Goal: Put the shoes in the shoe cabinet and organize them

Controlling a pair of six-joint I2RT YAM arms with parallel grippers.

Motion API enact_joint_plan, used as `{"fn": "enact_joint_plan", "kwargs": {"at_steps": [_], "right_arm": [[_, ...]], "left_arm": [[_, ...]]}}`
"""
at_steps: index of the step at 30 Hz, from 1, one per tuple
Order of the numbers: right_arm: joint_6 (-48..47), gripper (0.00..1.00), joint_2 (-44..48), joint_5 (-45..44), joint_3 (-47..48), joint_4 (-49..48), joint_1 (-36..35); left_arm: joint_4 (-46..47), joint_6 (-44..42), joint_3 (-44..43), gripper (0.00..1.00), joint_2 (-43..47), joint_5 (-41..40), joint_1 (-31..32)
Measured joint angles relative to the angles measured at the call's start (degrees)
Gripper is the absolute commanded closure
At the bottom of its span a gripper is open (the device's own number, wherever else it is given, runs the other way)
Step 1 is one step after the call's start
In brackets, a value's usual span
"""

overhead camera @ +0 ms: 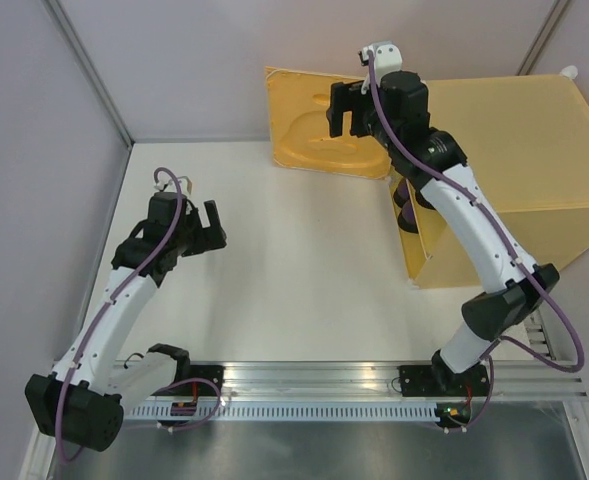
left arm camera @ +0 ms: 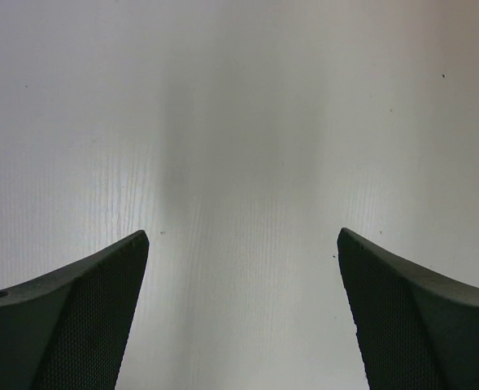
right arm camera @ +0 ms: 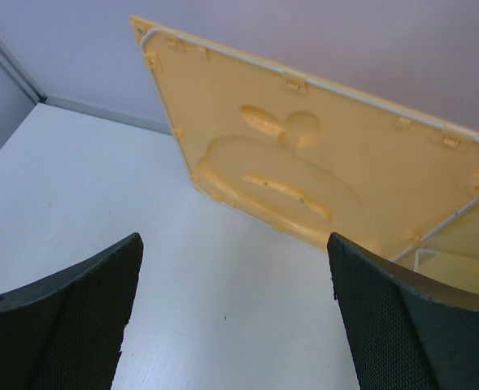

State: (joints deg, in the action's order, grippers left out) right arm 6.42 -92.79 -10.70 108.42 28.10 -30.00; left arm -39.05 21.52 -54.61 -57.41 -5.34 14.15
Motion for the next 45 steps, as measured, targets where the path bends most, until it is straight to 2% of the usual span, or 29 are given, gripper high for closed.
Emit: {"fn": "enact_joint_plan", "kwargs": {"at_steps": [5,12,26,35,45], "right_arm": [[-2.0,0.02,-7.7,5.5,8.8,-0.7,4.5],[-7.4,0.02,-16.2,12.0,16.0,-1.7,8.6],[-19.6,0.02,-22.5,21.6,20.8,-6.9,11.2],[-22.7,0.02,-28.0,23.6,25.7,-8.0,11.3],[-24.6,0.02,-30.4,25.9,26.0,-7.9,11.5]], "left_arm": [[0.6,-0.5,-0.3,0.0,-1.9,-0.1,0.0],[2.0,-1.4,3.3,0.01,-2.0,-0.1,0.0],[2.7,-2.1,3.7,0.02,-2.4,-0.1,0.0],[2.8,-2.4,3.7,0.02,-3.0,0.0,0.0],[2.8,-2.9,3.7,0.02,-3.0,-0.1,0.0]]}}
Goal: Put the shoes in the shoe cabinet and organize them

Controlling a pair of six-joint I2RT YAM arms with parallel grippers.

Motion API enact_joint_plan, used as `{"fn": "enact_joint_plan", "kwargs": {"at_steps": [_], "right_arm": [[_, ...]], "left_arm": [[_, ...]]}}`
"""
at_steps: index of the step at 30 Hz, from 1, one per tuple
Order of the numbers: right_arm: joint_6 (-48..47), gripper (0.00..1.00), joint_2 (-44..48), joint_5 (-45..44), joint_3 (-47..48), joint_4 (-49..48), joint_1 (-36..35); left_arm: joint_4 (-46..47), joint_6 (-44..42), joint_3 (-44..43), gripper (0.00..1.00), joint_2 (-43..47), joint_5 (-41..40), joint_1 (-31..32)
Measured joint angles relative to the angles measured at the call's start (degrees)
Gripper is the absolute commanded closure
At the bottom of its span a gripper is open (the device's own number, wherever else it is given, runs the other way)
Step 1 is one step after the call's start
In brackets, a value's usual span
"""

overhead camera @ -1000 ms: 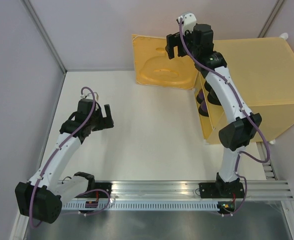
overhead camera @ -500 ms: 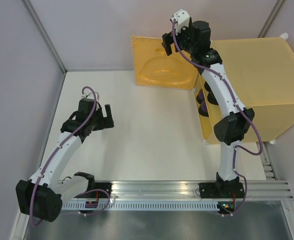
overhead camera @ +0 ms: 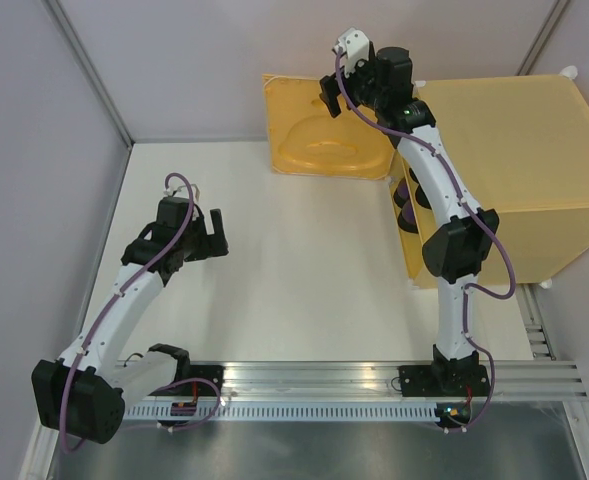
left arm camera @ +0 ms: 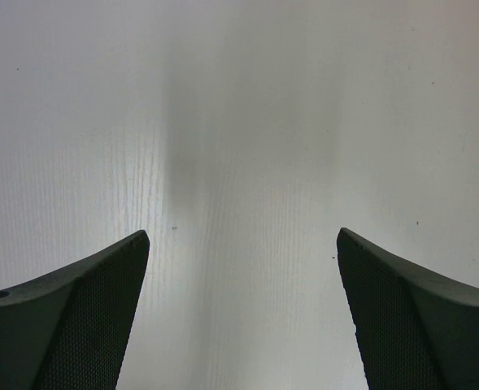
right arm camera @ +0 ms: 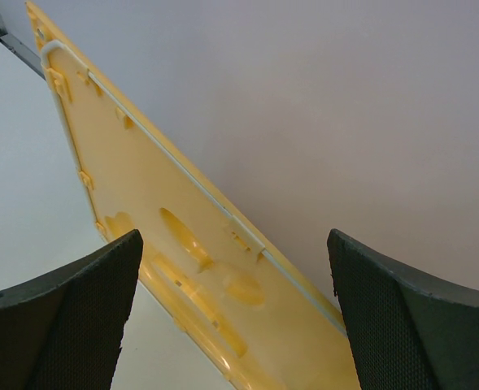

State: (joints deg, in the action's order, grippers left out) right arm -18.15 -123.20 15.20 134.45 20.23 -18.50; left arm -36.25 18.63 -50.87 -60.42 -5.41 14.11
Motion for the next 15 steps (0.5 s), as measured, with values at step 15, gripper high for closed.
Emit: {"fn": "enact_joint_plan", "kwargs": {"at_steps": [15], "right_arm": [[-4.8,0.02,4.5,3.9,-4.9,4.1,0.0]], "left_arm": [[0.0,-0.2,0.0,0.02,0.0,-0.5,0.0]]}}
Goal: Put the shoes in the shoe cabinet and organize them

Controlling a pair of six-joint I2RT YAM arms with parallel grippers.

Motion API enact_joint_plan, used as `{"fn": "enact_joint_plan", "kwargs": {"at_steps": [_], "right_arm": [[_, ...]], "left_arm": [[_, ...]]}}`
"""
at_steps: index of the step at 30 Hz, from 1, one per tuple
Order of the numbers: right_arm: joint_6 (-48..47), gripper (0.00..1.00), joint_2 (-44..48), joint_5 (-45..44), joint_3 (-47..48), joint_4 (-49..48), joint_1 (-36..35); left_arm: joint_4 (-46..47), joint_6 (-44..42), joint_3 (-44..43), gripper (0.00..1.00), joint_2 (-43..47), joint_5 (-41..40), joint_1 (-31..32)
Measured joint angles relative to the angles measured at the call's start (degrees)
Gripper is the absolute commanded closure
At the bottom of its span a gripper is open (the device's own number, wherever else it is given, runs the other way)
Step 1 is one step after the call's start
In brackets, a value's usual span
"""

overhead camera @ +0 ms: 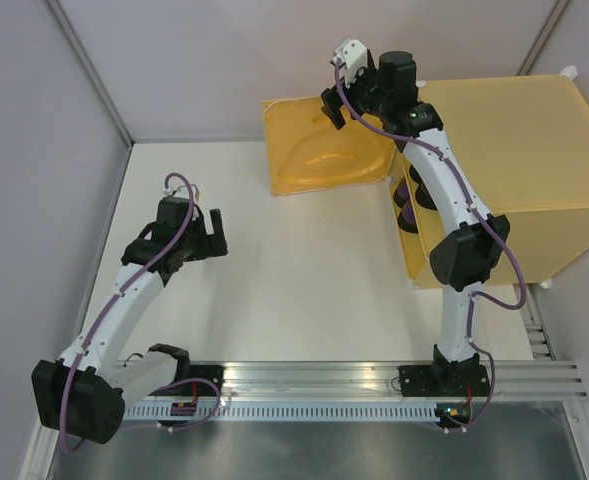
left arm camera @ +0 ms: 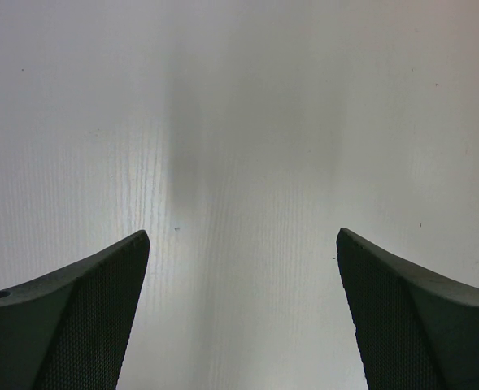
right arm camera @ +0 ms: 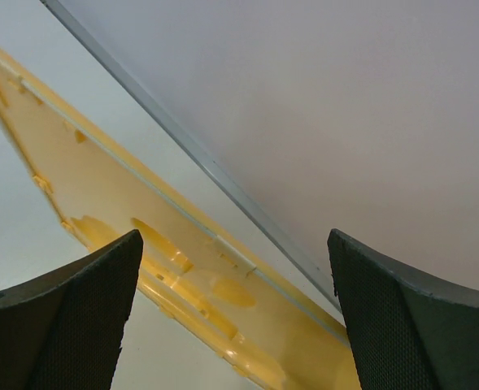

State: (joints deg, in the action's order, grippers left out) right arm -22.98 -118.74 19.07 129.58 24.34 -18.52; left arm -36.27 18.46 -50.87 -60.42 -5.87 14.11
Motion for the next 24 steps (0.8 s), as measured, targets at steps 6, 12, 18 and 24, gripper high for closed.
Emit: {"fn": "enact_joint_plan", "kwargs": {"at_steps": [6,12,18,24], "right_arm": [[-0.3,0.02,6.5,0.3,-6.9,2.6,0.0],[3.5,0.02,17.0,-0.1,-15.1,5.6,-0.7],[10.6,0.02,31.8,-0.4,-23.2,6.5,-3.6],[19.0,0.02,44.6,-4.0,-30.3,6.0,-9.3]], "left_arm": [[0.0,0.0,0.0,0.02,0.0,-0.3,0.0],[0.0,0.0,0.0,0.02,0.1,-1.2,0.0],[0.0,0.0,0.1,0.02,0.7,-1.7,0.0],[0.0,0.0,0.3,0.02,2.2,-3.0,0.0]]}}
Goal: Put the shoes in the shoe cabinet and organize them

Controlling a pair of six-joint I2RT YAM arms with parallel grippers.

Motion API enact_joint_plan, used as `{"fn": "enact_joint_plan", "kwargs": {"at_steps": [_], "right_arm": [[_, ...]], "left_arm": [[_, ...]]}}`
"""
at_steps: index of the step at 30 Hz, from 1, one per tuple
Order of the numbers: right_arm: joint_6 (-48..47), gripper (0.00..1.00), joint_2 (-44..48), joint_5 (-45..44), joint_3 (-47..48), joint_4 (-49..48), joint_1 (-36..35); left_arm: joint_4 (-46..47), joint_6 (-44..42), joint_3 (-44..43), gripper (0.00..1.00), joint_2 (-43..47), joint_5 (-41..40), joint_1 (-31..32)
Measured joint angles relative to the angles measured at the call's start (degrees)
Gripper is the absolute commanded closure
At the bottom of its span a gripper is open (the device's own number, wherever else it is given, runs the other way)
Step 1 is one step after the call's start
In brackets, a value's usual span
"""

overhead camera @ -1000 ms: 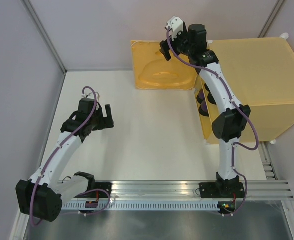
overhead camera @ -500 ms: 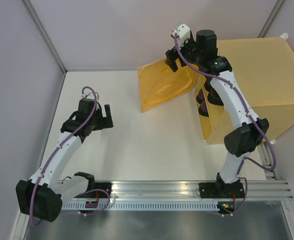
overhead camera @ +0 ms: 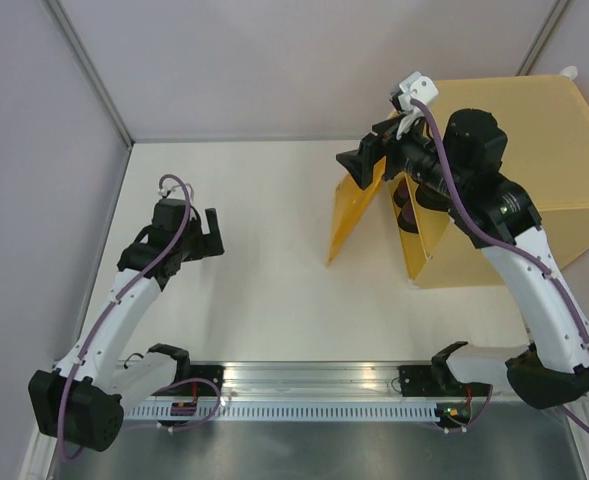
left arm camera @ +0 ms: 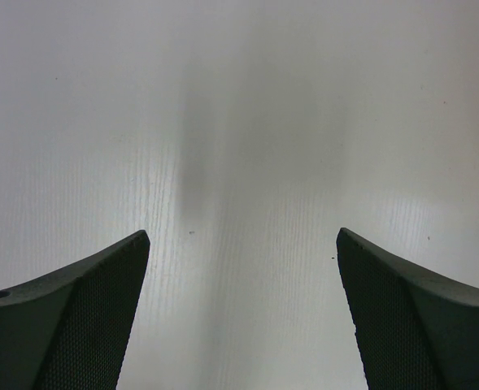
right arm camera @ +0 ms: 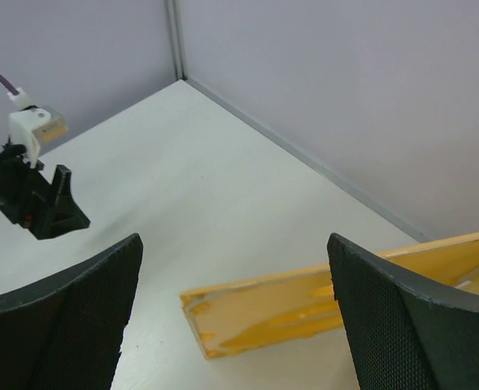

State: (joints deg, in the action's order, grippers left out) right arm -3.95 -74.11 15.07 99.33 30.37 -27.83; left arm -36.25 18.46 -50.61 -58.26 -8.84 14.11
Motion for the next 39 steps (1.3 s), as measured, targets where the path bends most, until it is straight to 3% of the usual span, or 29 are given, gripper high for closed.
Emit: {"fn": "enact_joint_plan", "kwargs": {"at_steps": [5,12,21,32,39], "right_arm": [[5.9,0.02,6.1,-4.5,-8.3,0.5,-3.9],[9.2,0.02,13.4,-9.9,-19.3,4.6,-4.1],[10.7,0.02,26.0,-16.4,-24.8,7.8,-4.2],[12.0,0.02,28.7,-29.2,-30.6,11.2,-4.3],[13.4,0.02,29.8,-31.3,-31.4,10.8,-4.7]], "left_arm": [[0.0,0.0,0.2,0.02,1.3,-0.4,0.0],[0.0,0.0,0.4,0.02,3.2,-1.8,0.0],[0.0,0.0,0.4,0.02,4.1,-2.8,0.0],[0.0,0.0,0.4,0.02,4.1,-3.0,0.0],[0.0,0.0,0.4,0.02,4.1,-3.0,0.0]]}}
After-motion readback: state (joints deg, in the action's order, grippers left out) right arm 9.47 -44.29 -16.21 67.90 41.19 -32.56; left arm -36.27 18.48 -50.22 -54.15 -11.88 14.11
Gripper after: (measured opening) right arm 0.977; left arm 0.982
